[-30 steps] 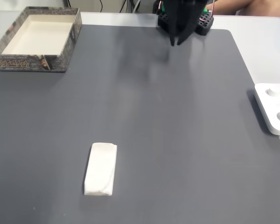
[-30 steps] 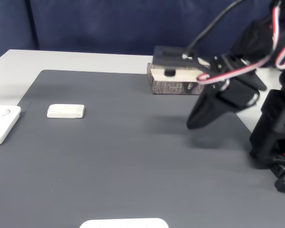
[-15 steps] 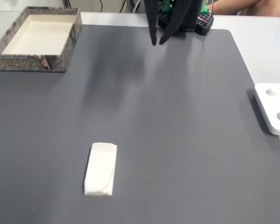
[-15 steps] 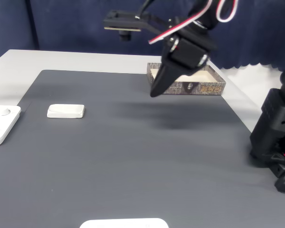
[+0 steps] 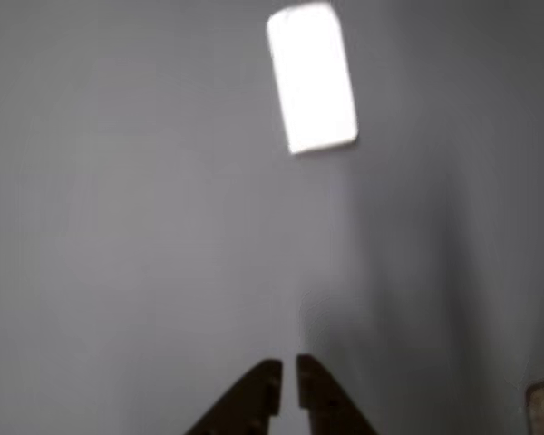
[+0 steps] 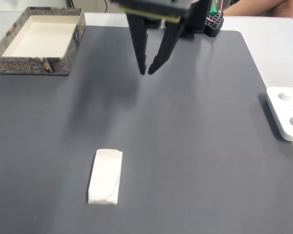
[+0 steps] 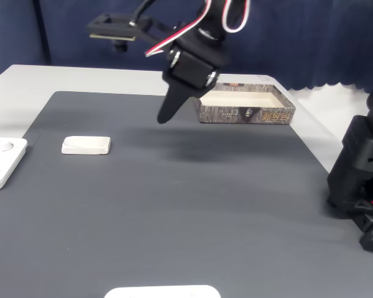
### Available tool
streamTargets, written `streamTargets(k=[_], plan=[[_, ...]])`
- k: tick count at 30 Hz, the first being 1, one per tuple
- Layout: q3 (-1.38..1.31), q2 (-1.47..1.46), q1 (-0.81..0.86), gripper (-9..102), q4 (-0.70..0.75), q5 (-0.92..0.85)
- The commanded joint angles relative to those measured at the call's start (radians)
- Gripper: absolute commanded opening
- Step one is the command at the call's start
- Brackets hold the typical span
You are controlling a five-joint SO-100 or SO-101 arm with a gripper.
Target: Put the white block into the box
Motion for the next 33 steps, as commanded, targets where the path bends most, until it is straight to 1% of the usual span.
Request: streamTargets(k=[1, 7, 12, 13, 23, 33], plan=[[-0.196, -0.064, 0.031, -2, 0.032, 0.054], [-0.364, -0.212, 0.032, -2, 0.089, 0.055], [-0.638, -0.370, 0.041, -2, 0.275, 0.057], [-0.681, -0.396, 0.041, -2, 0.287, 0.057], [-0.954, -0.597, 0.011, -2, 0.276, 0.051], [-1.127, -0.747, -0.008, -2, 0.310, 0.048]])
